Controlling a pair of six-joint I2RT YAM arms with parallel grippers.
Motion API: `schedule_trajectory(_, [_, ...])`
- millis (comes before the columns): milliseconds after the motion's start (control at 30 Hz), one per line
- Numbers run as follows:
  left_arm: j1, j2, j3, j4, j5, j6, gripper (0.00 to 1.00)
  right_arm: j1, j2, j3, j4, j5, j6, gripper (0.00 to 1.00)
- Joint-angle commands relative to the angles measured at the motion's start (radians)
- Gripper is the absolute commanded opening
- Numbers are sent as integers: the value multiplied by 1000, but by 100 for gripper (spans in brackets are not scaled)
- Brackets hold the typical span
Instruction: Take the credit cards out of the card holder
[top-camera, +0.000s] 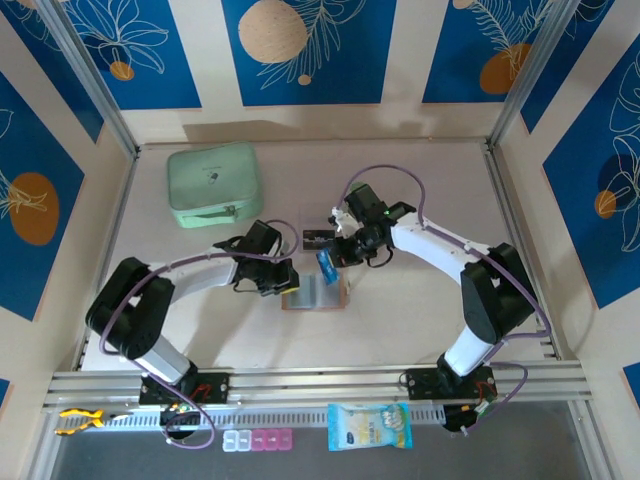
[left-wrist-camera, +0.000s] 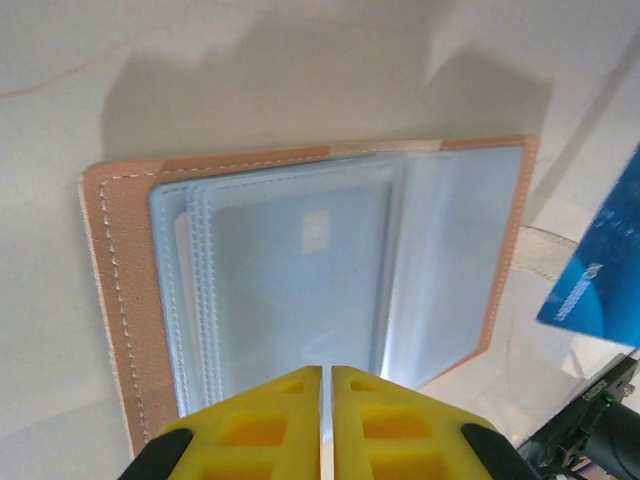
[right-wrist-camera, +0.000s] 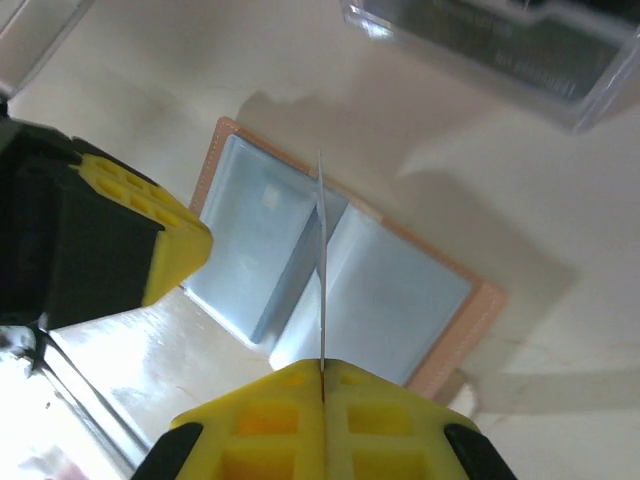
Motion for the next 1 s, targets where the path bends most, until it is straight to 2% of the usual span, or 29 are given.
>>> schedule_trajectory(0, [19,-38,10,-12,-8,-4,12,-12,27,89,-135,89,-295,0])
schedule_trajectory(233, [62,-78,-37,2,-27,-1,13,-7,134,286,-215,134,-706,0])
schedule_trajectory(400, [89,-127,-65,-22,-40,7,14,-16,215,423,-254,136,-893,0])
schedule_trajectory(633, [128,-194,-98,-55,-48,15,14,-58,392,709,-398,105,-979,0])
schedule_trajectory(967, [151,-227,-127,-69,-46,15,14,-95,584,958,-526,59,-1043,0])
